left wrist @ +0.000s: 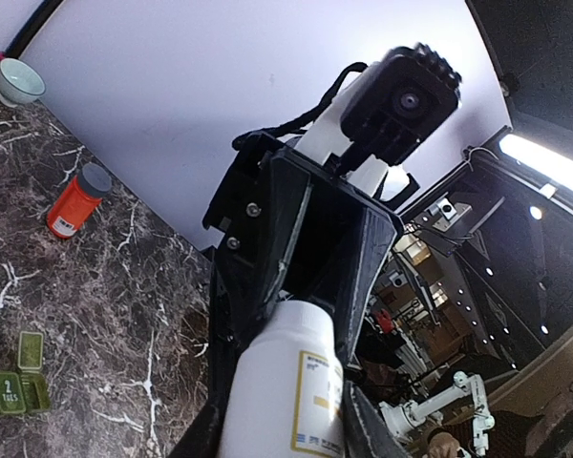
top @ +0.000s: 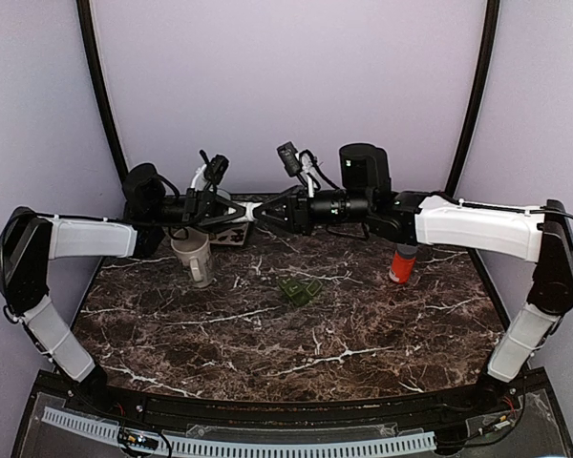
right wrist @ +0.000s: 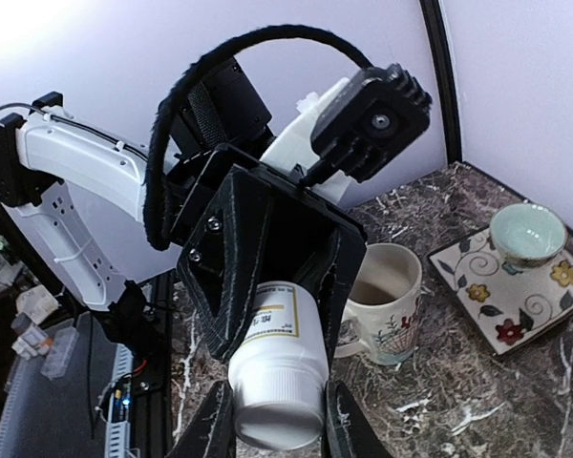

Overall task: Sort the pills into containers
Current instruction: Unscrew the lid of the pill bottle.

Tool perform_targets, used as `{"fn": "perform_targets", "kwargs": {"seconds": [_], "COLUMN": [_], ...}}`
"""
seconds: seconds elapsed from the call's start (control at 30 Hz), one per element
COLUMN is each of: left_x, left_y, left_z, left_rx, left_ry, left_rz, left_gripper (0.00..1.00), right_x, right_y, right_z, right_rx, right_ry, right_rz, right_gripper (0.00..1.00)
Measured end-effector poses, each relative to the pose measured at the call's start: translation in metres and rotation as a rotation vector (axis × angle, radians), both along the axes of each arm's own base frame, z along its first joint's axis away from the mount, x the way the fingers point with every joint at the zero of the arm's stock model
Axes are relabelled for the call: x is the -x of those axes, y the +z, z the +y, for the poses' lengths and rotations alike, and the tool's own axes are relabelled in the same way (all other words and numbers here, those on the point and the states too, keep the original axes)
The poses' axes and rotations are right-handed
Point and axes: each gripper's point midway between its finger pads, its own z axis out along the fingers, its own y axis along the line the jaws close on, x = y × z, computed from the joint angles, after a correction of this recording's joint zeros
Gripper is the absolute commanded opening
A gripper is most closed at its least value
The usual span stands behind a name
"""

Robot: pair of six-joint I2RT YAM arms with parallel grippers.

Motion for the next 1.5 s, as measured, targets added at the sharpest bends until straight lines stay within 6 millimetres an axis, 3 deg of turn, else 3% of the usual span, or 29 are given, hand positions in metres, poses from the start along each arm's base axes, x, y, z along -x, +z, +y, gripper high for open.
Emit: {"fn": "perform_targets", "kwargs": {"seconds": [0.23,0.5,0.53,0.63,0.7,0.73,0.87,1.0,1.17,1.33,1.5], "left_x": [0.007,0.008,0.008,0.007,0.007,0.007,0.019,0.029,0.021,0.007,-0.003], "left_y": [0.007,0.000,0.001,0.002,0.003,0.004,0.028,0.047,0.038,0.021,0.018], "left_z": [0.003,0.005,0.005,0.005,0.005,0.005,0.008,0.013,0.011,0.009,0.011], "left_rx": [0.025,0.010,0.011,0.015,0.016,0.015,0.045,0.067,0.045,-0.007,-0.033], "left_ry": [-0.073,-0.131,-0.131,-0.125,-0.118,-0.115,-0.100,-0.077,-0.032,0.058,0.147], "left_rz": [0.048,0.132,0.130,0.110,0.098,0.089,-0.025,-0.133,-0.155,-0.169,-0.247], "left_gripper": [0.00,0.00,0.00,0.00,0.00,0.00,0.00,0.00,0.00,0.00,0.00], "right_x": [0.010,0.011,0.011,0.011,0.010,0.009,-0.005,-0.011,-0.010,-0.003,0.002], "right_y": [0.005,-0.006,-0.006,-0.004,-0.004,-0.004,-0.032,-0.049,-0.051,-0.033,-0.010], "right_z": [0.004,0.005,0.005,0.006,0.006,0.005,-0.006,-0.015,-0.017,-0.027,-0.035], "right_rx": [0.067,0.136,0.137,0.140,0.142,0.147,0.252,0.309,0.307,0.257,0.158], "right_ry": [-0.076,-0.190,-0.194,-0.204,-0.208,-0.219,-0.270,-0.293,-0.300,-0.327,-0.358], "right_rz": [-0.273,-0.483,-0.493,-0.512,-0.520,-0.520,-0.486,-0.465,-0.441,-0.364,-0.206], "right_gripper": [0.00,0.00,0.05,0.33,0.63,0.73,0.95,0.97,0.97,0.94,0.87]}}
